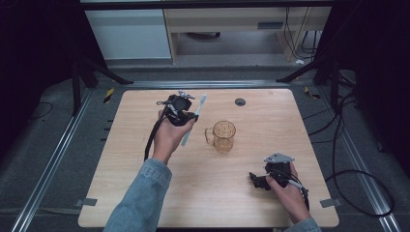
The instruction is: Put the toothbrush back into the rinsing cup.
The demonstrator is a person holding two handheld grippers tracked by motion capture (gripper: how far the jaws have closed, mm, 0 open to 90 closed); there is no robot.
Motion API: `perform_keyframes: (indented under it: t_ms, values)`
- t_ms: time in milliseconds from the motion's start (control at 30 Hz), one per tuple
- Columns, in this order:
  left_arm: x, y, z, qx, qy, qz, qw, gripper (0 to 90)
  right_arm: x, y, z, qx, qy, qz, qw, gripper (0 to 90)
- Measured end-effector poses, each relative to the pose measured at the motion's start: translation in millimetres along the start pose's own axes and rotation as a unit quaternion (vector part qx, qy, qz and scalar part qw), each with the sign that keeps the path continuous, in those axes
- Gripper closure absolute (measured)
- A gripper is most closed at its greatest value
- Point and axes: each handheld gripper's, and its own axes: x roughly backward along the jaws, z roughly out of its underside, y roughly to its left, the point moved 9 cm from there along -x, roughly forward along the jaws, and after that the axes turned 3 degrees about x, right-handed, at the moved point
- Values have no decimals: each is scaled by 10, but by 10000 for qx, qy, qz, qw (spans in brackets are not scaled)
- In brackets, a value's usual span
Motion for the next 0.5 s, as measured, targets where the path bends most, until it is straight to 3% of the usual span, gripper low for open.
perform_keyframes:
  t_ms: [300,500]
  values:
    - [-30,-75,-88,5,-333,-14,9994,786,1,7,2,5,6,-19,10000,6]
    - [-39,-110,-169,26,-710,-58,9975,787,1,10,3,1,10,-26,10000,6]
